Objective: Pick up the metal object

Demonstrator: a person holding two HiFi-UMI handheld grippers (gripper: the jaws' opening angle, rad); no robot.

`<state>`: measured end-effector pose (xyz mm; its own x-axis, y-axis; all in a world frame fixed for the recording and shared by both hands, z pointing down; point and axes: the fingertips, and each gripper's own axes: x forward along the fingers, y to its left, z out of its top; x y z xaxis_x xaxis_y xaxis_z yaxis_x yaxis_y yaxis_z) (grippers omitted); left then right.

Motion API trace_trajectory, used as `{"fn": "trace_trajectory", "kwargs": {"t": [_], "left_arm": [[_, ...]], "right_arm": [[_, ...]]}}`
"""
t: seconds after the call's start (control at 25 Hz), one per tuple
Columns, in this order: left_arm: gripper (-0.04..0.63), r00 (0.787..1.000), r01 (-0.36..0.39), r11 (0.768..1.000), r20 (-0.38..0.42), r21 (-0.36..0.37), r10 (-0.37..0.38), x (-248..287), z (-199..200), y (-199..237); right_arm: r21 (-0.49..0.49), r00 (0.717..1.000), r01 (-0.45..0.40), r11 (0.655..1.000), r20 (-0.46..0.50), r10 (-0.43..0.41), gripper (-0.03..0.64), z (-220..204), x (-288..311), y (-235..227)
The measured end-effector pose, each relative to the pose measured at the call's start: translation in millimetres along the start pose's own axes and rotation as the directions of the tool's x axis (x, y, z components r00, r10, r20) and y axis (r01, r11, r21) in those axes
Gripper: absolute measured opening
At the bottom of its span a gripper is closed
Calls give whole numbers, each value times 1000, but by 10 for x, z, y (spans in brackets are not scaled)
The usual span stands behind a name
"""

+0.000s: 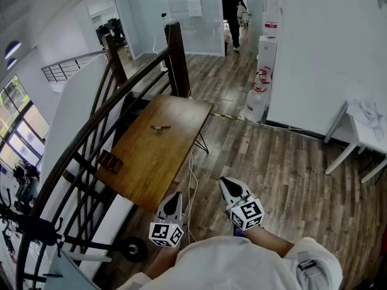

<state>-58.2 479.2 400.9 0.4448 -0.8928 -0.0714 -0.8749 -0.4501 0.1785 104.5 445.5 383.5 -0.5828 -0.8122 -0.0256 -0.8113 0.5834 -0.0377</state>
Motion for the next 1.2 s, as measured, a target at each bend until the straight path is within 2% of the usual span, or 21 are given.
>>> {"fn": "trace_trajectory", "kwargs": {"t": [0.24, 0.72, 0.88, 1.04, 1.2], "left_arm": [[17, 1000, 15, 1000, 10, 13, -15, 175, -45, -64], [15, 999, -25, 1000, 27, -11, 25, 430, -140, -56], [15, 998, -62, 998, 3, -20, 62, 453, -241, 65], [15, 994, -102, 994, -40, -48, 100, 476, -268, 42], [15, 991, -114, 991, -78, -69, 109, 455, -458, 110]], "right_arm": [[0, 1000, 16, 1000, 17, -16, 23, -20, 33, -193], [14, 1000, 5, 1000, 23, -5, 25, -144, -61, -683], [28, 999, -20, 999, 31, 20, 25, -197, -43, -835], [65, 995, -104, 992, 14, 103, 25, -174, -76, -966], [97, 995, -97, 991, -25, 100, 25, -369, -79, -1022]]}}
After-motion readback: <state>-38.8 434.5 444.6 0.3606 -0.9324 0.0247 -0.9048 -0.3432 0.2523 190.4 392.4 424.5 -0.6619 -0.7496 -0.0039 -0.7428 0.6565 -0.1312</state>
